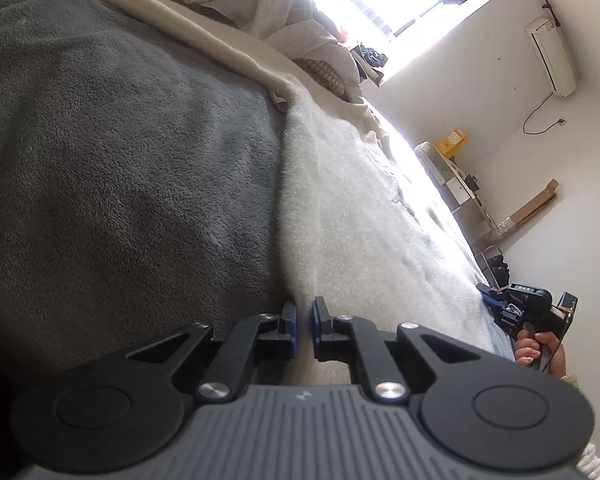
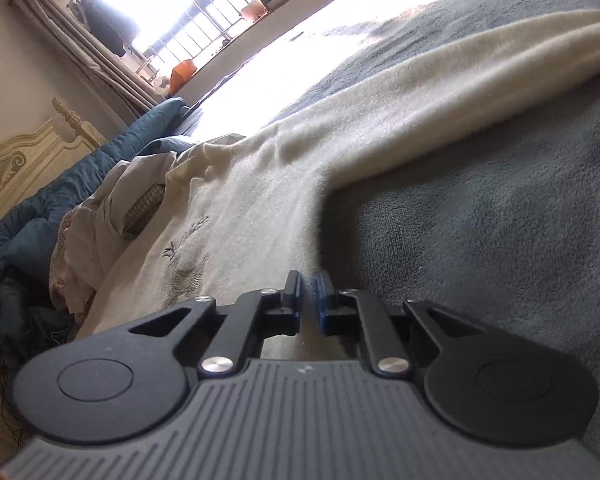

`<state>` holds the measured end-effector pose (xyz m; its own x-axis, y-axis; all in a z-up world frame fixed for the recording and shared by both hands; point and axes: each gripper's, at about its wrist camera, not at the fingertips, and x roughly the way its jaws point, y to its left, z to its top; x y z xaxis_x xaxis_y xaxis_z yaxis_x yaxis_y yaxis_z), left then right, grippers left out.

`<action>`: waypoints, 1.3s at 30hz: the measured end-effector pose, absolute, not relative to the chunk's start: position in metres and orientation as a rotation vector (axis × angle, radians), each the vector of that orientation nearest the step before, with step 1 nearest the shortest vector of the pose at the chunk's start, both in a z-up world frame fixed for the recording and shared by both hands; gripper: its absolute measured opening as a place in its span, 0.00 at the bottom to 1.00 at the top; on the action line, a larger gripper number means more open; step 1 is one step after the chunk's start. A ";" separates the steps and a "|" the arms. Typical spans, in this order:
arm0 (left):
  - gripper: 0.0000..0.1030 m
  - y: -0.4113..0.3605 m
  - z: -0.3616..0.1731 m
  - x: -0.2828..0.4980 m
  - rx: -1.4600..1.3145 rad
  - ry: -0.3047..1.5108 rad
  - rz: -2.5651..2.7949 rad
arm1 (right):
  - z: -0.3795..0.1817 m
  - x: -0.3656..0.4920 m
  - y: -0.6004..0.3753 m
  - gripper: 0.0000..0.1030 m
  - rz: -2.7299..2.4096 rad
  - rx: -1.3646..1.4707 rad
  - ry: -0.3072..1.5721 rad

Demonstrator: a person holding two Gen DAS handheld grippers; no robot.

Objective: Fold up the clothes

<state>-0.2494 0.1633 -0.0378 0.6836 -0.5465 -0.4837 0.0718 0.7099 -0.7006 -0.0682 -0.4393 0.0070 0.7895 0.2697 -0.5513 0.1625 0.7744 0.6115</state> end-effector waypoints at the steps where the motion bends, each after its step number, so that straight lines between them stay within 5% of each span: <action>1: 0.11 0.164 -0.039 -0.249 -0.710 0.749 -0.386 | 0.003 -0.076 -0.445 0.19 0.054 0.716 0.684; 2: 0.15 0.165 -0.040 -0.248 -0.715 0.753 -0.391 | -0.001 -0.088 -0.449 0.34 0.054 0.741 0.696; 4: 0.21 0.167 -0.042 -0.246 -0.725 0.760 -0.402 | -0.007 -0.115 -0.452 0.45 0.098 0.773 0.710; 9: 0.22 0.170 -0.052 -0.245 -0.756 0.754 -0.414 | -0.020 -0.173 -0.426 0.45 0.200 0.707 0.782; 12: 0.15 0.168 -0.054 -0.247 -0.747 0.744 -0.406 | -0.020 -0.201 -0.408 0.41 0.235 0.668 0.799; 16: 0.07 0.167 -0.053 -0.252 -0.741 0.740 -0.395 | -0.011 -0.225 -0.396 0.07 0.252 0.617 0.799; 23: 0.06 0.169 -0.032 -0.261 -0.705 0.690 -0.427 | 0.034 -0.249 -0.391 0.05 0.265 0.563 0.696; 29: 0.07 0.166 -0.057 -0.254 -0.694 0.778 -0.402 | -0.009 -0.249 -0.396 0.07 0.145 0.587 0.870; 31: 0.09 0.170 -0.050 -0.255 -0.675 0.766 -0.406 | -0.009 -0.252 -0.400 0.10 0.129 0.628 0.863; 35: 0.35 0.185 -0.035 -0.261 -0.651 0.735 -0.392 | 0.040 -0.264 -0.384 0.17 0.049 0.381 0.744; 39: 0.46 0.212 -0.015 -0.265 -0.685 0.651 -0.333 | 0.063 -0.257 -0.366 0.23 0.126 0.351 0.646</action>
